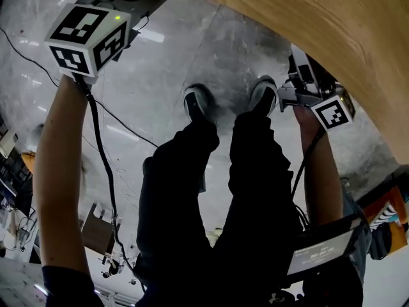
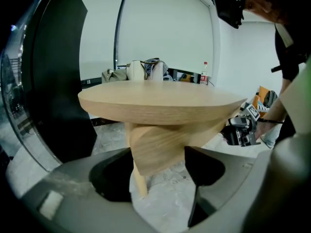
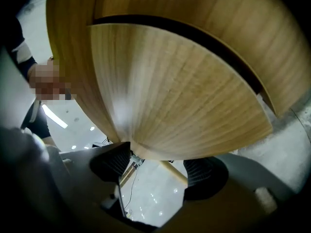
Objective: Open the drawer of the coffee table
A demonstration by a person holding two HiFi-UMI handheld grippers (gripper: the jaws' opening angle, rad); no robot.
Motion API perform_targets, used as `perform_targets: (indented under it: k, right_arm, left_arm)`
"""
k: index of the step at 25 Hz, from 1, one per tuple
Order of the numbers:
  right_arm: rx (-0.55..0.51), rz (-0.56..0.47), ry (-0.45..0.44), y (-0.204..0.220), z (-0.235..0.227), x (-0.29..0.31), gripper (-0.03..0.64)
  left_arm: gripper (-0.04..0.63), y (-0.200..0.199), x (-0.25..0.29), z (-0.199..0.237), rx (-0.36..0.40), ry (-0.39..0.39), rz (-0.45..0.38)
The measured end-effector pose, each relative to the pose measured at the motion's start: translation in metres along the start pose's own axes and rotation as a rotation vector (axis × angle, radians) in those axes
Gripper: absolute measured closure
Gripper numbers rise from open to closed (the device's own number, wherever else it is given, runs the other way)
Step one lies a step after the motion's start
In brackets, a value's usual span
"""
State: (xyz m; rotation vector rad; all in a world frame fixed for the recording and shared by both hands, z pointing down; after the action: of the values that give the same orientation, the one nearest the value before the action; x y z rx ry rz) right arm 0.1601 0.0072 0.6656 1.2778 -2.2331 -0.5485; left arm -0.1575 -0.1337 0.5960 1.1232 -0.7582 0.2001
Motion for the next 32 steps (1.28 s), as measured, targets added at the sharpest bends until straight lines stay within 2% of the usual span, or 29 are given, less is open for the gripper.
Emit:
perform_targets:
  k: [5, 8, 17, 20, 24, 26, 28, 32]
  right_arm:
    - [-0.01, 0.01, 0.041, 0.003, 0.012, -0.018, 0.302]
    - [-0.01, 0.048, 0.06, 0.011, 0.02, -0.032, 0.321]
    - [-0.011, 0.166, 0.126, 0.068, 0.031, -0.069, 0.299]
    - [-0.05, 0.196, 0.177, 0.079, 0.032, -0.081, 0.356]
    - [-0.089, 0.273, 0.306, 0.094, 0.022, -0.111, 0.298]
    - [-0.129, 0.3, 0.373, 0.084, 0.021, -0.136, 0.293]
    - [-0.201, 0.311, 0.428, 0.057, 0.026, -0.16, 0.288]
    - [-0.364, 0.309, 0.475, 0.013, 0.037, -0.186, 0.293]
  left_arm:
    - [0.252, -0.005, -0.019, -0.015, 0.017, -0.012, 0.024]
    - [0.252, 0.001, -0.028, -0.027, 0.001, 0.002, 0.043]
    - [0.252, 0.051, -0.056, -0.067, -0.071, 0.026, 0.095]
    - [0.264, 0.057, -0.062, -0.075, -0.087, 0.035, 0.113]
    - [0.278, 0.061, -0.065, -0.072, -0.148, 0.014, 0.098]
    - [0.276, 0.057, -0.066, -0.073, -0.151, -0.002, 0.11]
    - [0.277, 0.048, -0.066, -0.076, -0.136, -0.025, 0.137]
    - [0.278, 0.046, -0.063, -0.086, -0.096, -0.089, 0.192]
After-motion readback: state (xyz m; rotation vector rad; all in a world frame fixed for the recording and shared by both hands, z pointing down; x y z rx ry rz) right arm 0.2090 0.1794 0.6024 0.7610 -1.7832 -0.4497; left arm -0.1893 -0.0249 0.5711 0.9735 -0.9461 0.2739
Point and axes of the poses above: the fingertips, and each gripper's own axes: x forward along the fingers, z to its left, y out of its underside, the point moved 8 cm from there along -x, backward along the fingers, and after that the axes turned 14 degrees about y, right-handed, at the moved point
